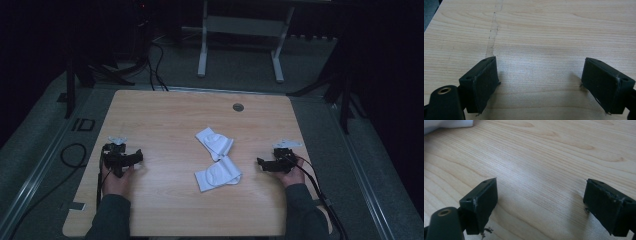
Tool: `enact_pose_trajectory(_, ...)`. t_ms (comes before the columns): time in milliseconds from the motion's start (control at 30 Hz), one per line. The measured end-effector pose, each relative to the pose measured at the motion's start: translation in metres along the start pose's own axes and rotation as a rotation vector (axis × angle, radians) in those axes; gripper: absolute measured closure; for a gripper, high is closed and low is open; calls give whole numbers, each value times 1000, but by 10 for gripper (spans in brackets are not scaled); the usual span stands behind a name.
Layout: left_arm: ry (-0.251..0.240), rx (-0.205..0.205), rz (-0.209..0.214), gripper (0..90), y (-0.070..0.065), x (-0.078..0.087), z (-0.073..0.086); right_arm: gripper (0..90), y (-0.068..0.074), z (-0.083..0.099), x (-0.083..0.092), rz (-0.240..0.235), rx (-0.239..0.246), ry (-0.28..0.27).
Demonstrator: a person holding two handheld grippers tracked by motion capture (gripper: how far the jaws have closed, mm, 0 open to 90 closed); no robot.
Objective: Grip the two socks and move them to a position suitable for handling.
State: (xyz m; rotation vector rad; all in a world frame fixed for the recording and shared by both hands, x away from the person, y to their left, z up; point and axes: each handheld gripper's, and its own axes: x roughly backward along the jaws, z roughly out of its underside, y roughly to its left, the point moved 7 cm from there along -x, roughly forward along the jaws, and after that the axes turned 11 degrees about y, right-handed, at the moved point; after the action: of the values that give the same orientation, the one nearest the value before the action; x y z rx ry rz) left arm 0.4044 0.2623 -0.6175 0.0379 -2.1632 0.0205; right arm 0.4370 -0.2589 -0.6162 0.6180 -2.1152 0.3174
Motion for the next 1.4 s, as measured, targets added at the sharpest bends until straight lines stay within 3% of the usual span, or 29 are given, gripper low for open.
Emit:
enact_pose_trajectory(333, 0, 0, 1, 139, 0, 0, 0, 127, 0, 0, 0, -8, 12, 5)
enact_pose_trajectory(433, 0, 0, 0, 139, 0, 0, 0, 218, -1, -1, 4, -20, 29, 41)
enact_pose_trajectory(533, 0, 0, 0, 139, 0, 0, 0, 254, -1, 0, 7, -31, 42, 70)
enact_pose_trajectory(600, 0, -1, 0, 139, 0, 0, 0, 312, 1, 2, 11, -40, 73, 92)
enact_pose_trajectory(800, 0, 0, 0, 139, 0, 0, 0, 393, 6, 3, 19, -32, 114, 91)
enact_pose_trajectory(833, 0, 0, 0, 139, 0, 0, 0, 487, 12, 3, 27, -40, 149, 88)
enact_pose_trajectory(867, 0, 0, 0, 139, 0, 0, 0, 487, 12, 3, 27, -40, 149, 88)
enact_pose_trajectory(900, 0, 1, 0, 139, 0, 0, 0, 542, 19, 1, 34, -42, 184, 82)
enact_pose_trajectory(1000, 0, 0, 0, 139, 0, 0, 0, 567, 25, 0, 39, -47, 208, 84)
enact_pose_trajectory(1100, 0, 0, 0, 139, 0, 0, 0, 625, 38, -5, 49, -54, 265, 93)
enact_pose_trajectory(1300, 0, 0, 1, 140, 0, 0, 0, 882, 64, -5, 46, -66, 365, 152)
enact_pose_trajectory(1400, 0, 0, 1, 140, 0, 0, 0, 896, 75, -5, 42, -78, 390, 164)
